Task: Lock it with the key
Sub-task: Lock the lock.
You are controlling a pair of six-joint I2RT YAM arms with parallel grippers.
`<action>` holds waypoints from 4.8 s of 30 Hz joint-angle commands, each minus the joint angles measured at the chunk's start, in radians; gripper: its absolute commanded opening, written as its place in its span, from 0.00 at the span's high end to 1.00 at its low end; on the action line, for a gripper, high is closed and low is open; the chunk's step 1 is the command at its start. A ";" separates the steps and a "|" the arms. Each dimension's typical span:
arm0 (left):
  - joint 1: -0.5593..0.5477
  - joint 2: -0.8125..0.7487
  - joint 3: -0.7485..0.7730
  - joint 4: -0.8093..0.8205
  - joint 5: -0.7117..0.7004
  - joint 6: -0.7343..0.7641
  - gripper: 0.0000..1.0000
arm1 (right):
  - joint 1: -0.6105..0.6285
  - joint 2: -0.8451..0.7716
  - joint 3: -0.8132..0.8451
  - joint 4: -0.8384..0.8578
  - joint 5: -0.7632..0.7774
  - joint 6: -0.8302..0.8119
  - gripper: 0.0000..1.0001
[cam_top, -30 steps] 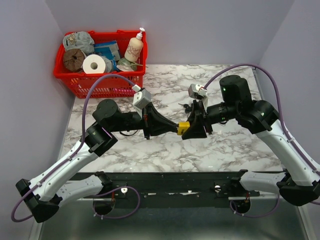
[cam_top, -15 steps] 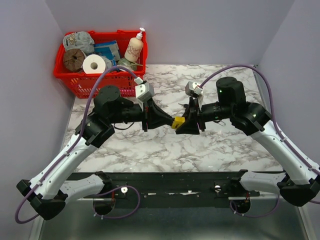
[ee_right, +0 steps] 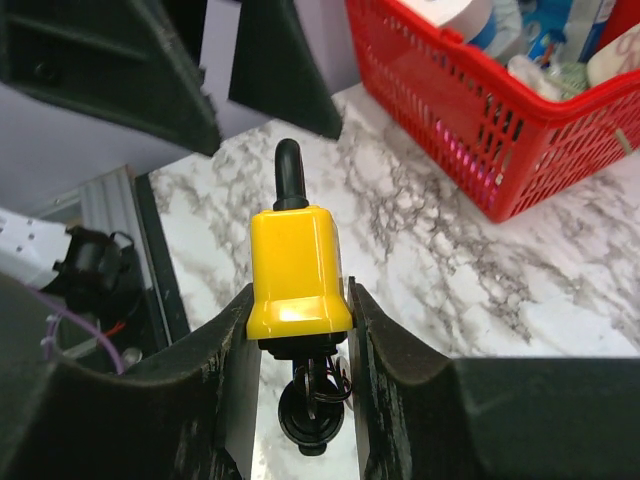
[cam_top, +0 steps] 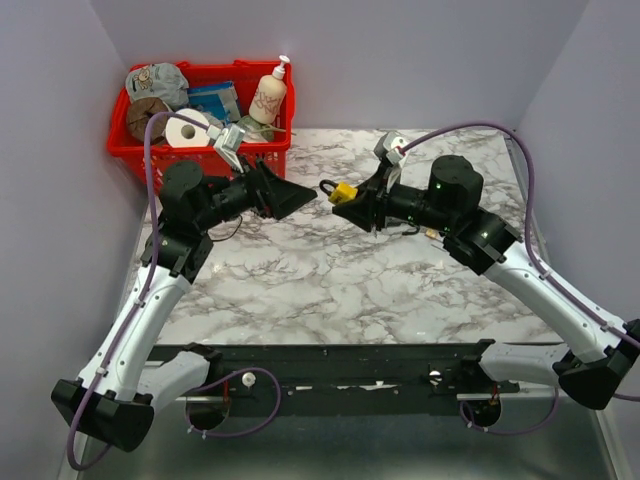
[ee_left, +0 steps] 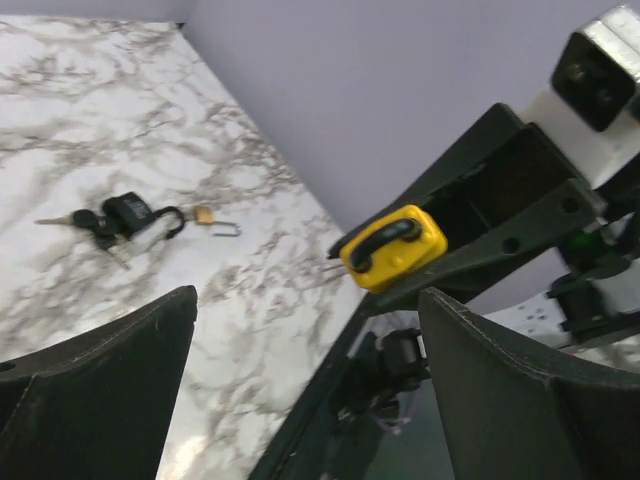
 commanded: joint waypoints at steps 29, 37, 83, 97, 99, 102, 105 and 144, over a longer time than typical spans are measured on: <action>-0.061 -0.007 -0.232 0.333 -0.137 -0.540 0.26 | 0.184 0.164 0.068 0.280 0.403 -0.124 0.99; -0.061 0.016 -0.226 0.363 -0.147 -0.550 0.27 | 0.194 0.156 0.053 0.280 0.407 -0.127 0.99; 0.042 0.011 -0.275 0.450 -0.076 -0.615 1.00 | 0.122 0.073 -0.044 0.099 0.236 -0.172 0.33; 0.042 -0.022 -0.309 0.456 -0.061 -0.612 1.00 | 0.117 0.090 -0.026 0.122 0.170 -0.255 0.50; 0.042 -0.024 -0.315 0.461 -0.058 -0.613 1.00 | 0.115 0.099 -0.020 0.123 0.171 -0.264 0.51; 0.040 -0.025 -0.321 0.465 -0.058 -0.615 1.00 | 0.115 0.114 -0.009 0.125 0.171 -0.271 0.52; 0.037 -0.025 -0.325 0.470 -0.058 -0.619 1.00 | 0.115 0.127 0.002 0.128 0.161 -0.270 0.53; 0.321 -0.070 -0.312 0.280 -0.052 -0.464 1.00 | 0.115 0.081 -0.093 0.076 0.194 -0.128 0.99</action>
